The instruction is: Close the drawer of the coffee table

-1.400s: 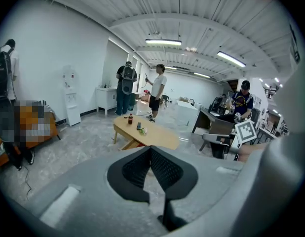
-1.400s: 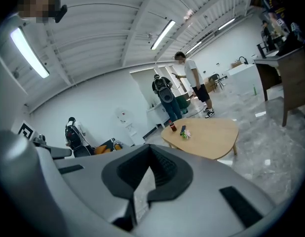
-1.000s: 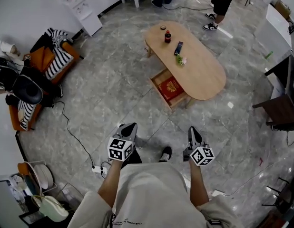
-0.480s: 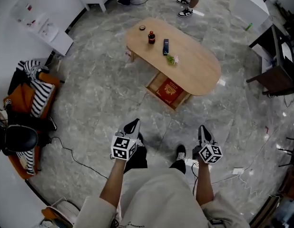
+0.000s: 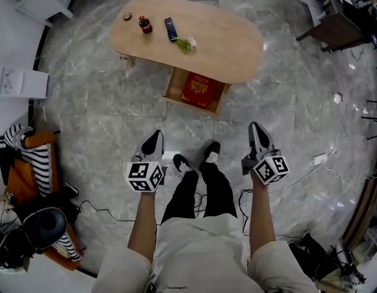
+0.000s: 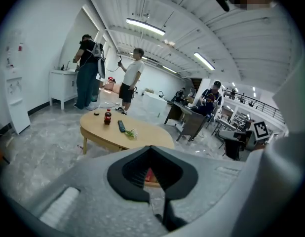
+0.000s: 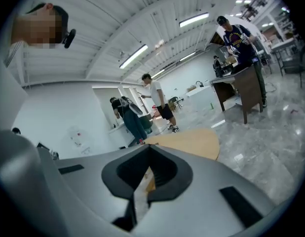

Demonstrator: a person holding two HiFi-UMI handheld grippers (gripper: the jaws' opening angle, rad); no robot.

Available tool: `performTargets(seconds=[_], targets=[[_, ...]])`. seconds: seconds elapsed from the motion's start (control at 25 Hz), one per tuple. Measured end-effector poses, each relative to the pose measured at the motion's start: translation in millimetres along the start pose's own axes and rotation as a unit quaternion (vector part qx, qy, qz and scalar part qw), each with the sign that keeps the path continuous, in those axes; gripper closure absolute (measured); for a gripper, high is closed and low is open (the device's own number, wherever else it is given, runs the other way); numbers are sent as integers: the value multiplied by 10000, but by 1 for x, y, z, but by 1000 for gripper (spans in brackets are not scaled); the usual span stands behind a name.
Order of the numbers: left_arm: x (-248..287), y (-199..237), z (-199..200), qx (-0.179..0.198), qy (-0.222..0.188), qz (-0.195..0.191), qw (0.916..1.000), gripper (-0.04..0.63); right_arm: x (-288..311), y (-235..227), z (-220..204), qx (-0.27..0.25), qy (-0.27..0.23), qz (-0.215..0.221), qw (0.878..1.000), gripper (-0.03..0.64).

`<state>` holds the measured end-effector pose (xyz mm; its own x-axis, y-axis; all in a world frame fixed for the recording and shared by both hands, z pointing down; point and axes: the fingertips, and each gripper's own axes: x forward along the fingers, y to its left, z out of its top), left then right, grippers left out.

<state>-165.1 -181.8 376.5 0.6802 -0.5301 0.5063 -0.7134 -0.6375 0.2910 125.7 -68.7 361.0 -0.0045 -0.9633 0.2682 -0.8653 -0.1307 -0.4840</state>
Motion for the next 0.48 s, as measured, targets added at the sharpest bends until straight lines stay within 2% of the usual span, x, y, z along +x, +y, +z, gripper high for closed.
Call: performTargets(seconds=[0.12, 0.28, 0.48], targets=[[29, -4, -1, 148, 22, -55, 9999, 586, 1, -19, -19, -361, 285, -150, 9988, 601], [66, 4, -4, 387, 32, -16, 9992, 586, 23, -57, -61, -462, 665, -256, 9964, 601], [107, 37, -29, 571, -41, 87, 9983, 586, 73, -91, -108, -932, 1066, -91, 9899, 601]])
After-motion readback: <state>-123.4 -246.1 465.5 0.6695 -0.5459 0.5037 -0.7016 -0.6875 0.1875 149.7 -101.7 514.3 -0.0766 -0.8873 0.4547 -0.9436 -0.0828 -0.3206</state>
